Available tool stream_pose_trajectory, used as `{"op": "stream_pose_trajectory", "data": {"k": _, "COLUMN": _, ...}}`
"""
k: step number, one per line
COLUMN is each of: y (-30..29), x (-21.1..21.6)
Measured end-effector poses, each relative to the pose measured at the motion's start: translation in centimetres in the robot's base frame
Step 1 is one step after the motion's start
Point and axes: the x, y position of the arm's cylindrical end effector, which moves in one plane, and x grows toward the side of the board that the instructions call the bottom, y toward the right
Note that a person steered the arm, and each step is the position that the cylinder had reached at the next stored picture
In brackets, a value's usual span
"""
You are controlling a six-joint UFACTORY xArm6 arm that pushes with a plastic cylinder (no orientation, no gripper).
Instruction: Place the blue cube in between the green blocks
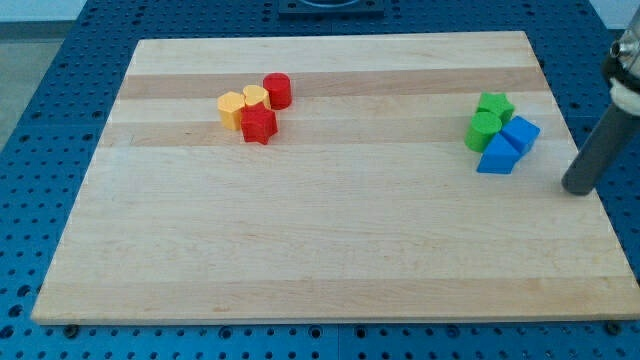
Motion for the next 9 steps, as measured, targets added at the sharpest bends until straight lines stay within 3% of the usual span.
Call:
{"op": "stream_pose_trajectory", "data": {"k": 3, "y": -3.5, "x": -3.4}}
{"op": "stream_pose_trajectory", "data": {"k": 7, "y": -8.6, "x": -12.4}}
{"op": "stream_pose_trajectory", "data": {"k": 9, "y": -5.7, "x": -15.2}}
